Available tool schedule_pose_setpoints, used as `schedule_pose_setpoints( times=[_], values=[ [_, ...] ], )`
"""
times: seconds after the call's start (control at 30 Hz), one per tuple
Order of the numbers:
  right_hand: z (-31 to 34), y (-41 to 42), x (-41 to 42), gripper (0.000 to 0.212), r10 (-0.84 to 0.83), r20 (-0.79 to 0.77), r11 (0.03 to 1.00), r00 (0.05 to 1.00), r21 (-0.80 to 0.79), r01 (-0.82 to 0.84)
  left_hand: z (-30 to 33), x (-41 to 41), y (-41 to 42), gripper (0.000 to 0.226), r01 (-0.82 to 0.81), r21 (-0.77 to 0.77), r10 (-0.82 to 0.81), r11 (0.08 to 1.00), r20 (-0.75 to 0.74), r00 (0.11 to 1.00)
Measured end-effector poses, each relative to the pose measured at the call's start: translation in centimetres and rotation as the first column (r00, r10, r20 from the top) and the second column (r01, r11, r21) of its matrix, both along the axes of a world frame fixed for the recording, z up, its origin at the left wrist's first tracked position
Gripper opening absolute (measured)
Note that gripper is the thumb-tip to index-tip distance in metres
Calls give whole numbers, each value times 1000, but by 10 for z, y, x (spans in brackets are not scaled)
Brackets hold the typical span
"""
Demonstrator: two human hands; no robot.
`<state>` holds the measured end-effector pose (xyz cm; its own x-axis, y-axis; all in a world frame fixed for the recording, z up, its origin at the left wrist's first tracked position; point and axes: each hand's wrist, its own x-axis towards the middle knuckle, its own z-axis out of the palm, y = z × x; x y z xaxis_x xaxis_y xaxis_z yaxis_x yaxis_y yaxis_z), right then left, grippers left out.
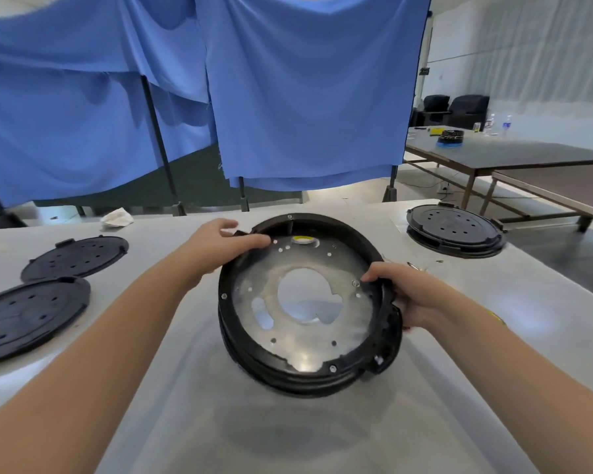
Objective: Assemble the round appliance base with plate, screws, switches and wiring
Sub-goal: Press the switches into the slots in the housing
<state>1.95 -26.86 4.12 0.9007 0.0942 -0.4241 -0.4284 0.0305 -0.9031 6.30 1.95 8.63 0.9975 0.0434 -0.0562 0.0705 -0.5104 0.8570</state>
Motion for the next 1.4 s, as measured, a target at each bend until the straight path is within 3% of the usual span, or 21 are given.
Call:
schedule_pose_setpoints(
  times=[0.07, 0.13, 0.2, 0.27, 0.33, 0.4, 0.43, 0.5, 0.57, 0.67, 0.8, 0.9, 1.0, 1.03, 1.13, 1.23, 1.33, 1.4],
  values=[
    [-3, 2, 1, 30, -63, 35, 992, 997, 115, 59, -1, -8, 5, 78, -36, -206, 39, 978, 8, 999],
    [-6, 7, -1, 27, -115, 65, 969, 991, 225, 98, -8, -23, 5, 80, -62, -375, 62, 925, -12, 998],
    [-9, 15, -4, 12, -156, 72, 949, 985, 286, 129, -26, -36, 0, 103, -111, -446, 108, 888, -33, 994],
    [-12, 23, -7, 9, -212, 55, 933, 976, 308, 186, -45, -52, -11, 109, -172, -447, 223, 878, 63, 973],
    [-17, 29, -8, 28, -256, 29, 901, 966, 369, 228, -57, -76, -26, 95, -191, -355, 317, 915, 343, 884],
    [-19, 34, -11, 41, -303, -5, 866, 953, 417, 277, -61, -95, -40, 72, -103, -92, 138, 990, 671, 728],
    [-20, 38, -13, 40, -322, -11, 854, 947, 429, 296, -63, -101, -46, 60, -72, 83, -15, 994, 751, 660],
    [-23, 44, -17, 23, -348, -6, 838, 937, 446, 314, -69, -105, -54, 45, -89, 375, -261, 923, 778, 572],
    [-27, 49, -19, 11, -368, 5, 833, 930, 447, 327, -73, -106, -57, 40, -63, 503, -382, 862, 727, 570],
    [-33, 50, -19, 11, -381, -2, 820, 925, 461, 339, -81, -103, -56, 36, 18, 529, -431, 848, 671, 604],
    [-35, 52, -23, 15, -329, -8, 827, 944, 480, 292, -89, -98, -54, 35, -54, 611, -467, 790, 656, 593],
    [-34, 51, -22, 25, -293, -18, 847, 956, 460, 268, -90, -94, -53, 27, -76, 591, -452, 803, 688, 568],
    [-35, 49, -21, 10, -218, -31, 896, 975, 390, 213, -94, -94, -51, 29, -74, 565, -423, 822, 692, 585],
    [-36, 48, -20, 13, -198, -22, 913, 980, 359, 192, -96, -94, -51, 29, -78, 567, -420, 820, 690, 590],
    [-36, 43, -19, 36, -144, 58, 968, 988, 214, 129, -98, -96, -53, 28, -98, 569, -419, 816, 700, 578],
    [-29, 32, -16, 71, -20, 119, 997, 993, -77, 30, -98, -94, -52, 26, -145, 547, -396, 825, 742, 541],
    [-17, 13, -10, 68, 19, 182, 929, 983, -368, 50, -98, -93, -48, 24, -188, 519, -364, 834, 773, 520],
    [-9, -5, -7, 43, 106, 304, 798, 947, -594, 101, -98, -92, -45, 23, -197, 503, -342, 842, 779, 526]
  ],
)
